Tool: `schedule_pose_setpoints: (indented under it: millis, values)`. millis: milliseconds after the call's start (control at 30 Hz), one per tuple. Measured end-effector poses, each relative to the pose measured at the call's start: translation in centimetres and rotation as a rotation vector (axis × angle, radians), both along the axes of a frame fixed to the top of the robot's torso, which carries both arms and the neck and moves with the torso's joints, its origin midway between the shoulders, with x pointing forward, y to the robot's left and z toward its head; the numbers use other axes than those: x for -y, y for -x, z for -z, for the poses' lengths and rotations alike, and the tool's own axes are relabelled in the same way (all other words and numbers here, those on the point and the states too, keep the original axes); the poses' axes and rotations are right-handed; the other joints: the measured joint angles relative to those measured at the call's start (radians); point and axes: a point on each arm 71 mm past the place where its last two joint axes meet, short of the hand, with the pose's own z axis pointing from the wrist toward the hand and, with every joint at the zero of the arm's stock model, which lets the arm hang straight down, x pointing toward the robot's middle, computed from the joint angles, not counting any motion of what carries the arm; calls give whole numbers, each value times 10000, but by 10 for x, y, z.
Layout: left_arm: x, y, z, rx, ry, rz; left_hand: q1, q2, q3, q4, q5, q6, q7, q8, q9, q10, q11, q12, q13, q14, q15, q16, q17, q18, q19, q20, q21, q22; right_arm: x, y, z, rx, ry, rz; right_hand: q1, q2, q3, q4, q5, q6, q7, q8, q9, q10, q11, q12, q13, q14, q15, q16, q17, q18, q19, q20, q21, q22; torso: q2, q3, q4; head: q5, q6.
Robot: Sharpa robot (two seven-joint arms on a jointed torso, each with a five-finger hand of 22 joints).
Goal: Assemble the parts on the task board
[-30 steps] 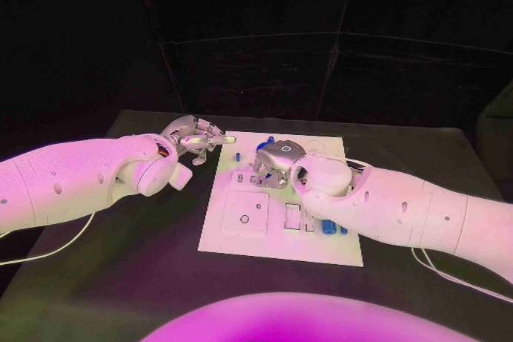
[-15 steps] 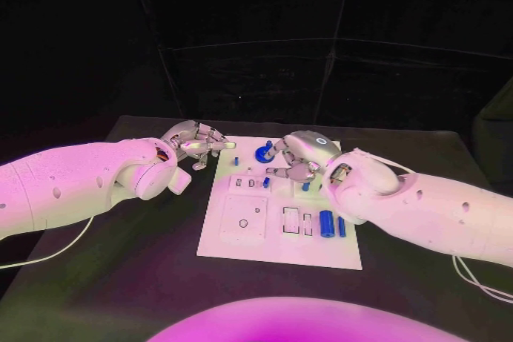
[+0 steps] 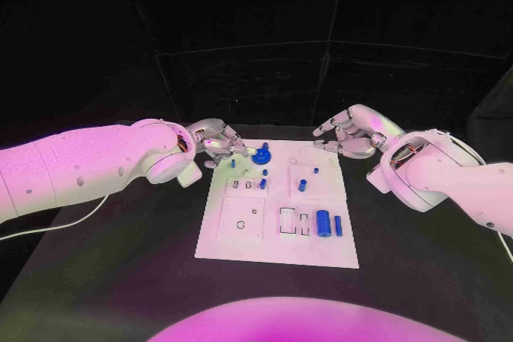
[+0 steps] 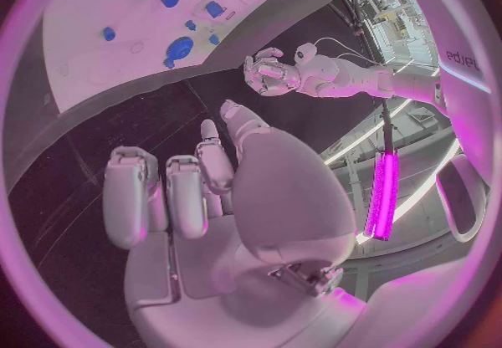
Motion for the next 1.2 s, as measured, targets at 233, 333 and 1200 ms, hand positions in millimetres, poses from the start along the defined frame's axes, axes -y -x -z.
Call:
schedule_pose_setpoints:
  millis: [233, 333, 1200]
  values:
    - [29, -13, -1, -437, -2179, 1163, -533, -131, -727, 727, 0, 131, -131, 183, 136, 89, -88, 103, 125, 33, -112, 0, 0, -154, 47, -56, 80, 116, 12, -1, 0, -441, -194, 321, -27, -28, -25, 25, 0, 0, 0, 0, -1, -73, 1, -85, -73, 0, 0, -86, -1, -1, 0, 0, -84, -76, -2, 19, -33, -70, 58]
    - [42, -22, -1, -557, -3131, 1496, -572, -170, -935, 874, 0, 131, -132, 212, 174, -202, -98, -202, -372, 33, -112, 0, 0, -156, -38, -141, -122, -135, 16, -2, 1, -566, -203, 447, -47, -47, -52, 51, 0, 0, 0, 0, -1, -108, 35, -142, -129, 0, 0, -144, 0, 2, -81, -6, -130, -153, -1, 25, -35, -97, 84]
    - [94, -43, 8, -1494, -6697, 2687, -377, -74, -1413, 1353, 0, 130, -132, 373, 318, -238, -88, -244, -287, -2, -146, -1, 0, -156, -39, -141, -109, -6, 25, -13, -1, -671, 46, 1326, -132, -133, -315, 314, 151, -33, -32, -1, -3, -1590, -17, -2565, -2633, 0, -1, -1742, -945, 236, -967, -40, -1576, -2317, 27, -24, -8, -94, 63]
